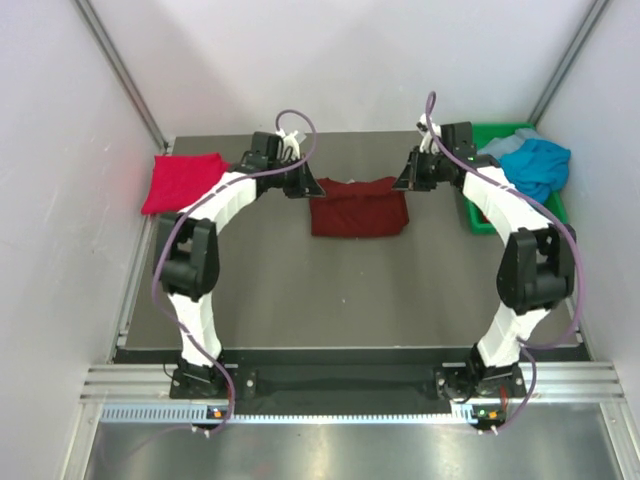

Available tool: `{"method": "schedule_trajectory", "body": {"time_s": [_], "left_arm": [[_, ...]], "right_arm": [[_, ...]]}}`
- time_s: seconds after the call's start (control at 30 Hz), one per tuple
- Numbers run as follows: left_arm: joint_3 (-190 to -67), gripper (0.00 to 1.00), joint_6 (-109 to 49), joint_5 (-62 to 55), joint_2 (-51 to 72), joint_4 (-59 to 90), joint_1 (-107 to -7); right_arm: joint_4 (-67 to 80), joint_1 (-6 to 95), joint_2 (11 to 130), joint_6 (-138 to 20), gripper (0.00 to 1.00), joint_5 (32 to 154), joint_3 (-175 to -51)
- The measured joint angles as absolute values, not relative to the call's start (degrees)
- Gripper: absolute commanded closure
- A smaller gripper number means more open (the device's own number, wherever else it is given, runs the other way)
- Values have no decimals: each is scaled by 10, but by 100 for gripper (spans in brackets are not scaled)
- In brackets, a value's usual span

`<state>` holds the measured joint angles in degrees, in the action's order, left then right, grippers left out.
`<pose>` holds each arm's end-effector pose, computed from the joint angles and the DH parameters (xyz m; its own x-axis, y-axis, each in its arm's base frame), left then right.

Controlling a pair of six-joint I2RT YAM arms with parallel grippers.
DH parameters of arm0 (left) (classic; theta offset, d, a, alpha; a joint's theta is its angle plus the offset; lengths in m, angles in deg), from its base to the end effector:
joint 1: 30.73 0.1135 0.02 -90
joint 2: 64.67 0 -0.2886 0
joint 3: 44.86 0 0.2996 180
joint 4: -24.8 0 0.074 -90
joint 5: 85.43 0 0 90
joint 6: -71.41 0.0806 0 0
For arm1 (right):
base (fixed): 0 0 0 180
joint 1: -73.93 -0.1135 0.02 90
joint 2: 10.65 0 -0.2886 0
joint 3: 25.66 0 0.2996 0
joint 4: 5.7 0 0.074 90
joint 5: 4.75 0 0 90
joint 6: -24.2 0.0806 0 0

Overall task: Fold and stack the t-shirts
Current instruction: Fold the tshirt

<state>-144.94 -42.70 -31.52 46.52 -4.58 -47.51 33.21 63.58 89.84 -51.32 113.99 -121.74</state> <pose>0.4881 -0.1968 0.2345 -0.8379 -0.0921 -0.5379 0.3505 0.6647 -0.6598 0.4618 0.1237 0.2750 -0.7789 0.0806 -0.6219 -0.3170 0.8051 0.5013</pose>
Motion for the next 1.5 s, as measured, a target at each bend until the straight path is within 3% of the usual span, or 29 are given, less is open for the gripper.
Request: {"method": "schedule_trajectory", "body": {"time_s": [0.23,0.47,0.57,0.6,0.63,0.7,0.8,0.93,1.2,1.5], "left_arm": [[-1590,100,-412,-277,642,-36,-473],[-1659,100,-408,-230,699,-32,-472],[-1672,90,-410,-207,700,-27,-472],[-1675,71,-410,-196,699,-26,-472],[-1679,61,-411,-185,699,-26,-472],[-1684,48,-410,-163,700,-26,-472],[-1691,39,-409,-133,699,-26,-472],[-1695,36,-409,-107,699,-27,-473],[-1658,17,-397,-89,659,-50,-473],[-1570,16,-415,-120,625,-76,-471]], "right_arm": [[320,636,1059,-517,100,1129,-1340],[315,636,1141,-519,100,1111,-1434],[304,636,1149,-518,97,1099,-1443],[301,636,1150,-518,78,1095,-1443],[298,636,1153,-516,62,1089,-1443],[292,636,1157,-519,40,1077,-1443],[291,635,1159,-527,27,1060,-1443],[285,634,1159,-537,25,1042,-1443],[279,633,1108,-542,26,1035,-1416],[273,620,1076,-531,27,1077,-1378]]}}
